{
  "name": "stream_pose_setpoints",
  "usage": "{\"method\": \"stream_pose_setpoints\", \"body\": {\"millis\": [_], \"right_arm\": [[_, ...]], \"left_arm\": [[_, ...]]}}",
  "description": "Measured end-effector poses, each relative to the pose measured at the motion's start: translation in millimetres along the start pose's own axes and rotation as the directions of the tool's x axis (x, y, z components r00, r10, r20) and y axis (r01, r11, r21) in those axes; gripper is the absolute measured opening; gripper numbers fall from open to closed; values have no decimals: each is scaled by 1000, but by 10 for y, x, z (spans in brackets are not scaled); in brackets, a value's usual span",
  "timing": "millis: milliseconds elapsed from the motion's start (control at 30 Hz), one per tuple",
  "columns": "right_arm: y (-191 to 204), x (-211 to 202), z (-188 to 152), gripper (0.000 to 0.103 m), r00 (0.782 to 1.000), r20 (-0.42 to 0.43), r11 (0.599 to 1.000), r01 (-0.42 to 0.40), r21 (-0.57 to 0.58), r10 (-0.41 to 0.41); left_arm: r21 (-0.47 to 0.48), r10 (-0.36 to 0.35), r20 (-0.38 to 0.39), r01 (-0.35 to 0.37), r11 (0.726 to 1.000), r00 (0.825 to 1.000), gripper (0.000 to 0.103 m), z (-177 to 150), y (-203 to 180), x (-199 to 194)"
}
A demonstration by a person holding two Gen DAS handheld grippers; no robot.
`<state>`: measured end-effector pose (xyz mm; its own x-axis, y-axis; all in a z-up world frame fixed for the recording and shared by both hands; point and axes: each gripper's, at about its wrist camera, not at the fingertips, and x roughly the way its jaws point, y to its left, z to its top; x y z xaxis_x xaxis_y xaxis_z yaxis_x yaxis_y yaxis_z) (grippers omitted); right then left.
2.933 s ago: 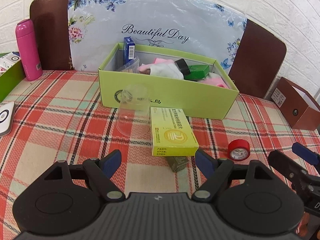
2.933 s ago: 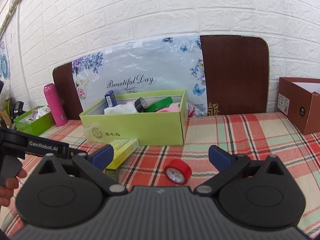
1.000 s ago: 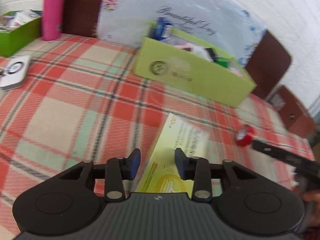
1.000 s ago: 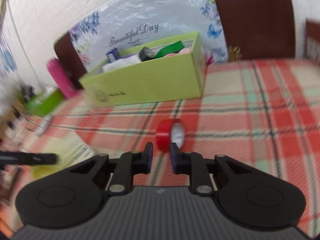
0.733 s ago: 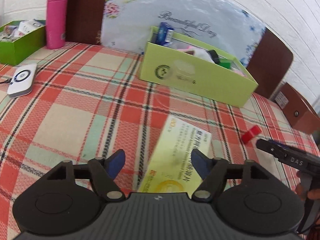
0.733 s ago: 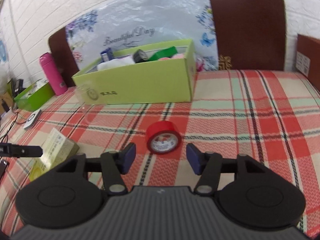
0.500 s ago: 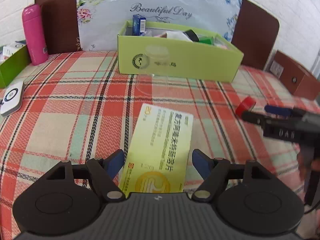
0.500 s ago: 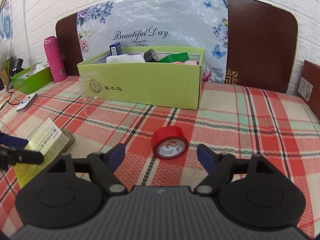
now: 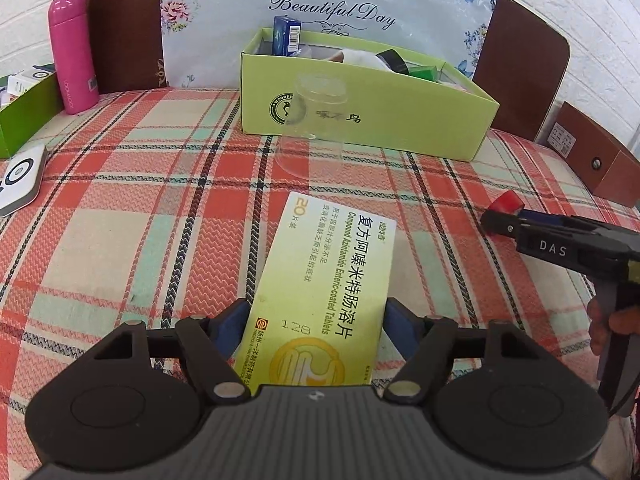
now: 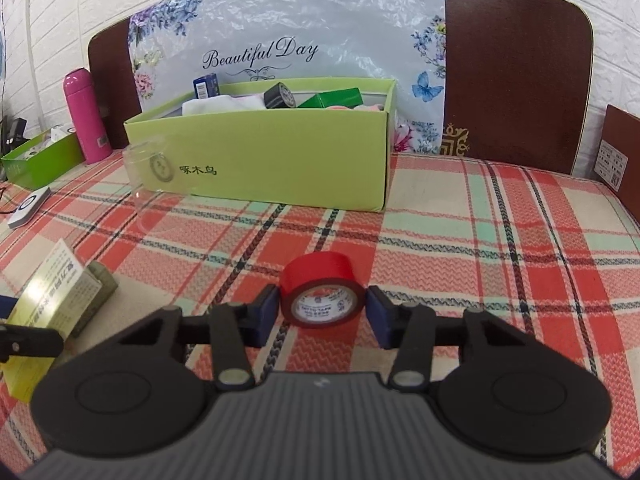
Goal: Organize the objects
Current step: 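Carry the medicine box and red tape into the lime-green box and release both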
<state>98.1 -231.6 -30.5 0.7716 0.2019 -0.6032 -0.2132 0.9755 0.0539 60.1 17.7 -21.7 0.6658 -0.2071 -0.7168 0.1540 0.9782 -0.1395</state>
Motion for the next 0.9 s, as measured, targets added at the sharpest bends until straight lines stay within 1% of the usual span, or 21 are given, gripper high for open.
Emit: {"method": "stream_pose_setpoints", "body": {"millis": [433,700,900], "right_arm": [[8,-173,-82,47,1000,-7,999,-29,31,30],[117,-433,-51,46,996,29,997,-80,21,79],[214,-627,94,46,989,89,993,-114,-8,115]], "left_arm": [[-22,9,0,-9,1000,1000,74,-9,-2,-46],[-37,-25,60,27,999,998,74,70,11,-265],[-18,-54,119,57,998,991,74,243,-44,-421]]}}
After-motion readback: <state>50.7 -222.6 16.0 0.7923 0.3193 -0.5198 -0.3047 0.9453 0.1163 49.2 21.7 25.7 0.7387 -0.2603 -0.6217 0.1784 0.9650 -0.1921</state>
